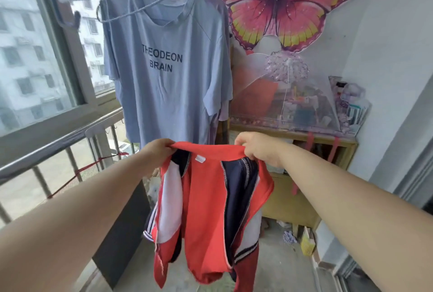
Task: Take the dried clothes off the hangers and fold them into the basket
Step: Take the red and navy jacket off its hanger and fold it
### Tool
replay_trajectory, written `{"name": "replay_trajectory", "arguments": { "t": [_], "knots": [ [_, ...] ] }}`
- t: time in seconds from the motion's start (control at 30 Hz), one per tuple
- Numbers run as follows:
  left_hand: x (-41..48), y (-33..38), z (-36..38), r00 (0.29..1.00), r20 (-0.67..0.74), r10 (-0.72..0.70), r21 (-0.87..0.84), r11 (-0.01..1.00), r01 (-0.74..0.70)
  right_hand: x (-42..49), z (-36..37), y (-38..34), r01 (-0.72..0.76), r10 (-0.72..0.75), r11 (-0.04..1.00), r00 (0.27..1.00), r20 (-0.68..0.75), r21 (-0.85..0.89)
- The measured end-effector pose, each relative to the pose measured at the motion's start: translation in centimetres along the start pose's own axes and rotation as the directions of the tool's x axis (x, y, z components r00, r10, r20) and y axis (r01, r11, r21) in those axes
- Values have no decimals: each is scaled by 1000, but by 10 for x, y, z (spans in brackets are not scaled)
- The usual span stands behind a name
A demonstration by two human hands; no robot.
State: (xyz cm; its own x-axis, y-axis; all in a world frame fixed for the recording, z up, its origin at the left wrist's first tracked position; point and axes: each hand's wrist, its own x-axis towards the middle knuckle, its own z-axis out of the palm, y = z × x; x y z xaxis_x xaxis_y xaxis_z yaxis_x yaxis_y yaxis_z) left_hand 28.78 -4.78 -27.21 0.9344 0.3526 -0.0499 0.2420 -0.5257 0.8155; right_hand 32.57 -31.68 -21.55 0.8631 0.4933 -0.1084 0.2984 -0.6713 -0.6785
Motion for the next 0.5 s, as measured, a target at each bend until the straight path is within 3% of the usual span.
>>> {"name": "replay_trajectory", "arguments": {
  "t": [0.07,0.13,0.2,0.23,0.33,0.4,0.5],
  "knots": [
    [-3,-4,-3,992,115,-49,-204,976,72,2,5,0,63,-63,990,998,-3,129],
    [-7,-2,-7,981,184,-69,-351,927,131,2,-1,2,36,-78,935,992,103,354],
    [-17,4,-17,961,274,-26,-358,925,127,0,-11,6,-74,-77,880,952,296,469],
    [-22,8,-22,945,326,-7,-327,937,120,-1,-16,8,-119,-69,889,920,386,443],
    [-26,4,-33,883,469,-8,-136,987,81,-1,-13,15,-120,54,988,860,507,98],
    [-30,2,-32,887,462,-18,190,979,-78,-2,-2,15,-61,126,985,892,433,-161],
    [-35,2,-19,927,374,16,596,762,-254,0,15,9,52,89,873,960,265,-484]
  ]
}}
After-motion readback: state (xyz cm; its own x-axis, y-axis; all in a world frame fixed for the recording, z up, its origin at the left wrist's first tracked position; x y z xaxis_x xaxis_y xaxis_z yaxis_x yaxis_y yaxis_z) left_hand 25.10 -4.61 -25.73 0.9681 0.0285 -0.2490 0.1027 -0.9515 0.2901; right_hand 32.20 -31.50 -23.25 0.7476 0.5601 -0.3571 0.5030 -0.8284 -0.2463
